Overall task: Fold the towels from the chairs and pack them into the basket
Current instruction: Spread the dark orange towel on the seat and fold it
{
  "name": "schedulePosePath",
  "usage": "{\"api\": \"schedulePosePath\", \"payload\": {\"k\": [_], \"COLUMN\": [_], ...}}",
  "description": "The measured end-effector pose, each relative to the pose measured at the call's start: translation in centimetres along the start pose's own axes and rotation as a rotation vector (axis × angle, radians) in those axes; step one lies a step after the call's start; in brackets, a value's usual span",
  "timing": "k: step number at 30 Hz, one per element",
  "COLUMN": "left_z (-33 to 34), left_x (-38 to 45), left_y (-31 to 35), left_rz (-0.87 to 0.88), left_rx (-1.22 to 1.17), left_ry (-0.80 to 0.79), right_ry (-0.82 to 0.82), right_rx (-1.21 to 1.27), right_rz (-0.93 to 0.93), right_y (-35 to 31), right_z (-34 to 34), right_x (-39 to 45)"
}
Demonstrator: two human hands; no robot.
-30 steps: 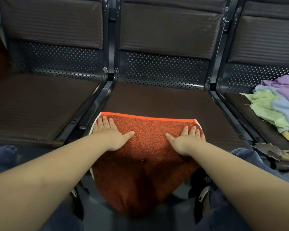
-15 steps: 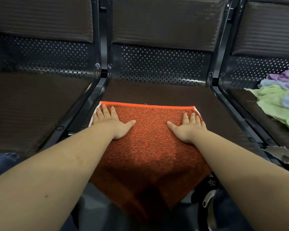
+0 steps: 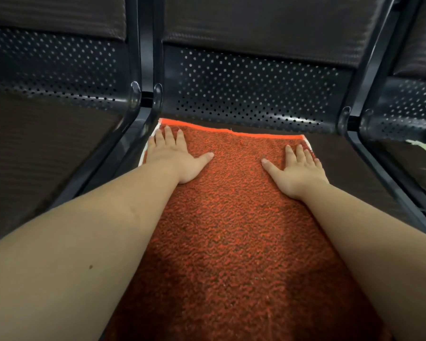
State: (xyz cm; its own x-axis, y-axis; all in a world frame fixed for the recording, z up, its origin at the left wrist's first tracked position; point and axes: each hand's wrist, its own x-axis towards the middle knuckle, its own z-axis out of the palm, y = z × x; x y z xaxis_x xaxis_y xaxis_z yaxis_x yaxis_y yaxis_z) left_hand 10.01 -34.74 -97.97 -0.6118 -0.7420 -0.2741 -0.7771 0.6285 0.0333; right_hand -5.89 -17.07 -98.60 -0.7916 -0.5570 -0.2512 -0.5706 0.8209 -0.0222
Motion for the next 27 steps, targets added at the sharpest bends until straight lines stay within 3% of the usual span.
{"api": "schedulePosePath", "payload": {"k": [10, 12, 14, 16, 20, 22, 27], "left_z": [-0.1, 0.0, -0.1, -0.2, -0.1, -0.6, -1.7], "left_x": [7.1, 7.0, 6.4, 5.6, 3.8, 2.1, -4.9], "left_y": [0.8, 1.0, 1.3, 1.6, 1.4, 1.3, 1.8], "left_rz": [0.044, 0.063, 0.112, 0.168, 0.143, 0.152, 0.184], "left_rx": [-0.072, -0.070, -0.052, -0.059, -0.149, -0.082, 0.030], "left_ry": [0.166, 0.302, 0.515, 0.586, 0.396, 0.297, -0.109], "right_ry": [0.173, 0.249, 0.441, 0.593, 0.316, 0.216, 0.004], "right_rx": [0.077, 0.119, 0.109, 0.012, 0.096, 0.029, -0.050], "right_rz": [-0.089, -0.111, -0.124, -0.144, -0.163, -0.187, -0.266], "right_y": [-0.2, -0.3, -0.3, -0.6, -1.0, -1.2, -1.4], "right_z": [0.0, -0.1, -0.1, -0.2, -0.9, -1.3, -1.6], "right_x": [7.6, 7.5, 6.7, 5.7, 3.7, 2.2, -3.2]}}
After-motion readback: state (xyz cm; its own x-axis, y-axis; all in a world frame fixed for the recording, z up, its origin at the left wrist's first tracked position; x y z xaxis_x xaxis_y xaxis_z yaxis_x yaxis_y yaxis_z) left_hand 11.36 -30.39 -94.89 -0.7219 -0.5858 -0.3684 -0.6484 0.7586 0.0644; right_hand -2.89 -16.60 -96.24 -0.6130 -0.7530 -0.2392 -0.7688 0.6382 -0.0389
